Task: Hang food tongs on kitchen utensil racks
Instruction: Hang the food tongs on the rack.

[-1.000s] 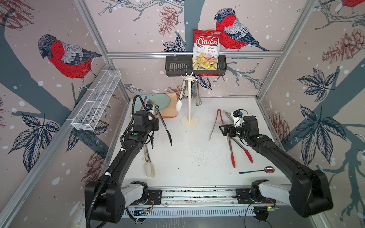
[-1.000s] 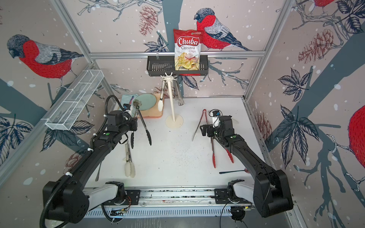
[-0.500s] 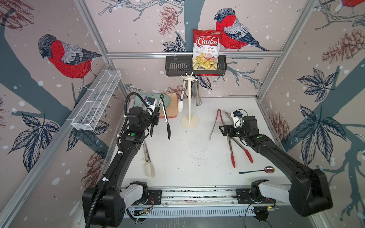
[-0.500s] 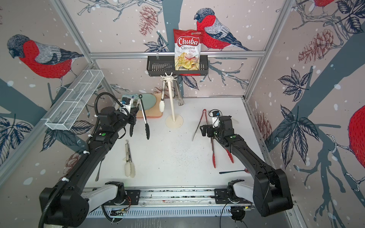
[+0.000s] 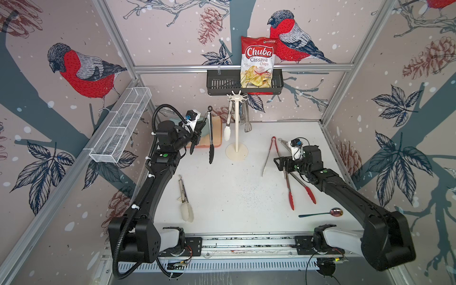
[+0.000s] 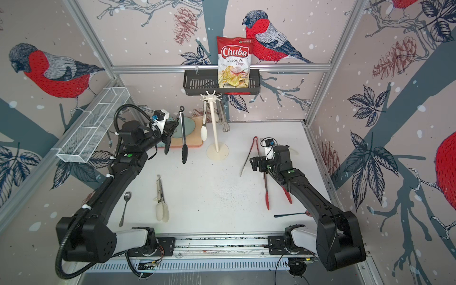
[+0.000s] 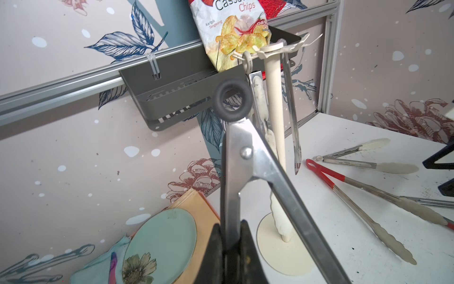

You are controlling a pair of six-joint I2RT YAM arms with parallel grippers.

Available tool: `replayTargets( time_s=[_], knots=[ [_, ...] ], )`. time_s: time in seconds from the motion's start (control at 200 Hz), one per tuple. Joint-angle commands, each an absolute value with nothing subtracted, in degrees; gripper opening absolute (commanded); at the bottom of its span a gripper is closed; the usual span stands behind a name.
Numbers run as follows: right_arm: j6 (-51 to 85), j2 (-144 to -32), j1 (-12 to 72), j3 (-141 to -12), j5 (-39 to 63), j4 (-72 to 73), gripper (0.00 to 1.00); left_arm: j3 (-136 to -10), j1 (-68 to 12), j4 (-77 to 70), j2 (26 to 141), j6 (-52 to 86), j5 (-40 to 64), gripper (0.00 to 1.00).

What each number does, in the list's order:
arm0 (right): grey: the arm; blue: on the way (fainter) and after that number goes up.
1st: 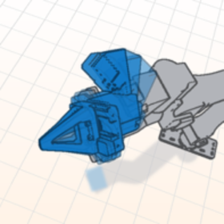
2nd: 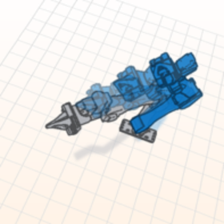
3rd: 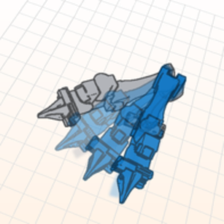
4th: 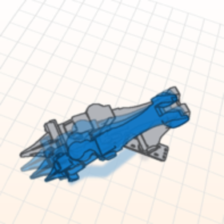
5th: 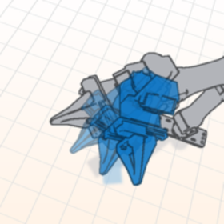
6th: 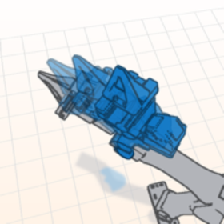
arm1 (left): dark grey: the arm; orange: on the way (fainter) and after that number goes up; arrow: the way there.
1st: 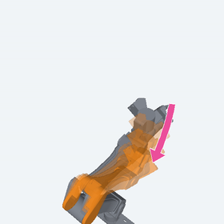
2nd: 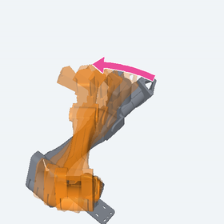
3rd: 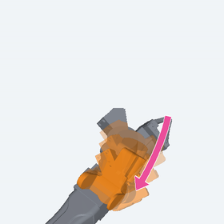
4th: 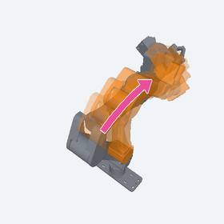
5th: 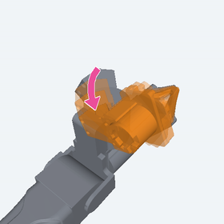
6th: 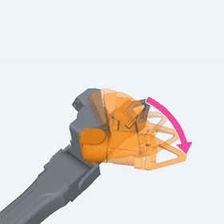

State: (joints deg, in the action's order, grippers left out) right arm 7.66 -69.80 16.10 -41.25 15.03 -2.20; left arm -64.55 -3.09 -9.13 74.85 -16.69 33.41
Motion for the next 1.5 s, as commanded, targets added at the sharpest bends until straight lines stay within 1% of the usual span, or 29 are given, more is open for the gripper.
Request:
replayTargets(
  time_s=[0.0,0.29,0.44,0.555,0.75,1.171,1.496],
  knots=[
    [7.4,-69.9,16.2,-41.2,14.0,-0.8,1.00,-67.2,-2.8,-12.8,76.5,-19.0,40.2,0.00],
    [7.2,-70.4,16.3,-41.6,13.5,-0.8,1.00,-75.7,-2.0,-10.3,83.8,-20.1,48.0,0.00],
    [7.3,-70.8,16.5,-41.8,13.0,-0.9,1.00,-75.3,-2.1,-13.1,85.2,-19.2,51.0,0.00],
    [7.3,-70.8,16.6,-41.8,12.9,-1.0,1.00,-73.9,-2.3,-15.9,85.6,-19.1,51.5,0.00],
    [7.2,-71.3,16.7,-42.2,12.9,-1.1,1.00,-74.7,-3.1,-16.0,86.5,-19.9,49.7,0.00],
    [7.2,-71.6,16.9,-42.8,12.4,-1.6,1.00,-82.3,-5.3,-9.4,91.6,-23.1,51.6,0.00],
    [7.0,-71.4,17.0,-42.3,12.3,-1.5,1.00,-85.9,-5.7,-7.7,95.0,-22.9,51.7,0.00]
  ],
)
